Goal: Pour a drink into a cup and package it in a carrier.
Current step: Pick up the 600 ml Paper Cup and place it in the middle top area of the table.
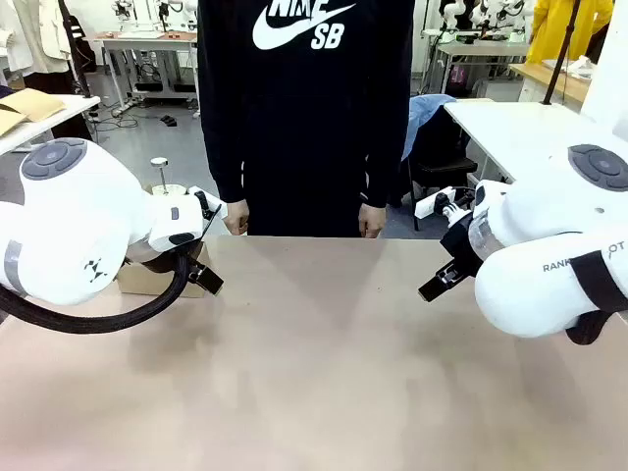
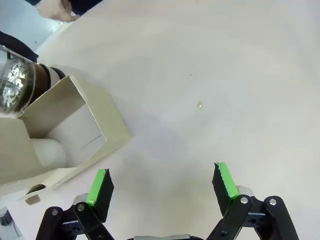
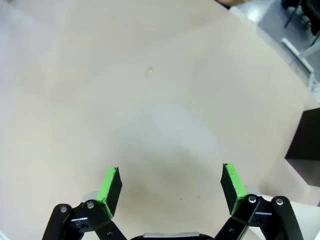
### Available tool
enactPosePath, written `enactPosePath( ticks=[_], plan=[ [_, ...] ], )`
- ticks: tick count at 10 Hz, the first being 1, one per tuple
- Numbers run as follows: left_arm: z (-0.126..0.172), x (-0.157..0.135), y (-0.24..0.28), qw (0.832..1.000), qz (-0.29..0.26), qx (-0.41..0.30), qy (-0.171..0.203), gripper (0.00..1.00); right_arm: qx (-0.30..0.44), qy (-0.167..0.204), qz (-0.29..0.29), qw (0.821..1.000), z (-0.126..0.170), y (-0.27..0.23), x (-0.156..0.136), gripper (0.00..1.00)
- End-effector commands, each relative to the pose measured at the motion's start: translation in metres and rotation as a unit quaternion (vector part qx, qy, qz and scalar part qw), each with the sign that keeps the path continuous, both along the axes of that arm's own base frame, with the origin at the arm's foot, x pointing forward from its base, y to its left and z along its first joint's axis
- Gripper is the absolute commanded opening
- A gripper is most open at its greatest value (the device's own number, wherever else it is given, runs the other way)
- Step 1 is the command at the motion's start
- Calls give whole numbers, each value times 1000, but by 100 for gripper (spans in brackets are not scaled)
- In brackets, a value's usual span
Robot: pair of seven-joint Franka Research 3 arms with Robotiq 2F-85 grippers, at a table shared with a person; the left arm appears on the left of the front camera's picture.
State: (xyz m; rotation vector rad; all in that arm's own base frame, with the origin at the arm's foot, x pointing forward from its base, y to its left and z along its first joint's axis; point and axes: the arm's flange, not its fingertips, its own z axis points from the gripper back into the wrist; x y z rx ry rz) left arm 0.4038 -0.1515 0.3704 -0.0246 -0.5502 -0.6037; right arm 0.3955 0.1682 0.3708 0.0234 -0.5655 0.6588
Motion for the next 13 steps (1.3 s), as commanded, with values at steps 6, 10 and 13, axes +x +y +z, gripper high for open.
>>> enactPosePath(
  ticks=[6,10,13],
  plan=[
    [0,0,0,1000,0,0,0,100,0,0,0,1000,0,0,0,100],
    [0,0,0,1000,0,0,0,100,52,15,9,999,59,-5,26,100],
    [0,0,0,1000,0,0,0,100,120,42,37,991,175,-61,94,100]
  ],
)
